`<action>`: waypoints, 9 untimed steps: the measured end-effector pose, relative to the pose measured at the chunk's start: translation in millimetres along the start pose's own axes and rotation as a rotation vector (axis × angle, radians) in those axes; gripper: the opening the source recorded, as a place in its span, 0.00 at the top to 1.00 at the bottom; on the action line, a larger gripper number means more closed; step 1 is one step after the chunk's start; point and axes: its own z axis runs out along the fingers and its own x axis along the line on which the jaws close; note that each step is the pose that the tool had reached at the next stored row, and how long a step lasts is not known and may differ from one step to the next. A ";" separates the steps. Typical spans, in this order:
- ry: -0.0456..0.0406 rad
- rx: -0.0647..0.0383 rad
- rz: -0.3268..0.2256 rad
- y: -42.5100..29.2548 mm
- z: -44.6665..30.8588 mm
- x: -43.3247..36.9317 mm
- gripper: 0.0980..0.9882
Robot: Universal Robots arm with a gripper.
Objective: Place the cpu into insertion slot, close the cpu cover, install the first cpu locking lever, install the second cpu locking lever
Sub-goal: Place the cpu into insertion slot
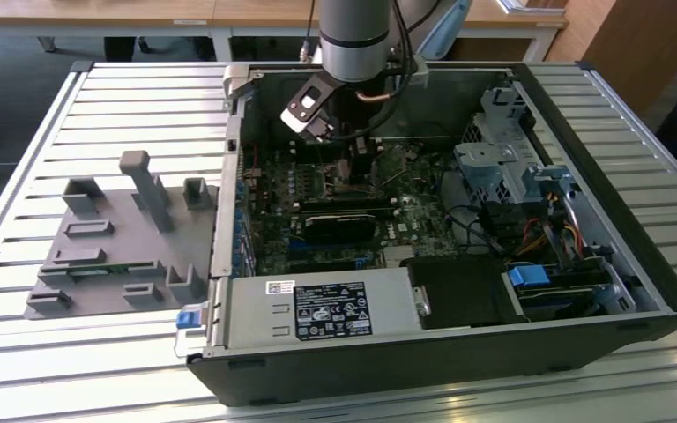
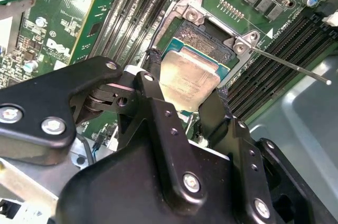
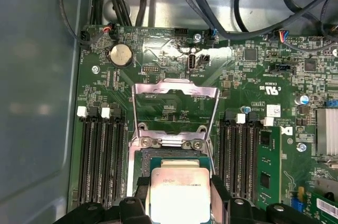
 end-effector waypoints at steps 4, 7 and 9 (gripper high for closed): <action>-0.0019 0.000 0.000 -0.4 4.6 1.6 0.51; -0.0069 0.000 0.000 -0.7 7.7 2.5 0.51; -0.0096 0.000 0.001 -0.9 9.5 3.0 0.51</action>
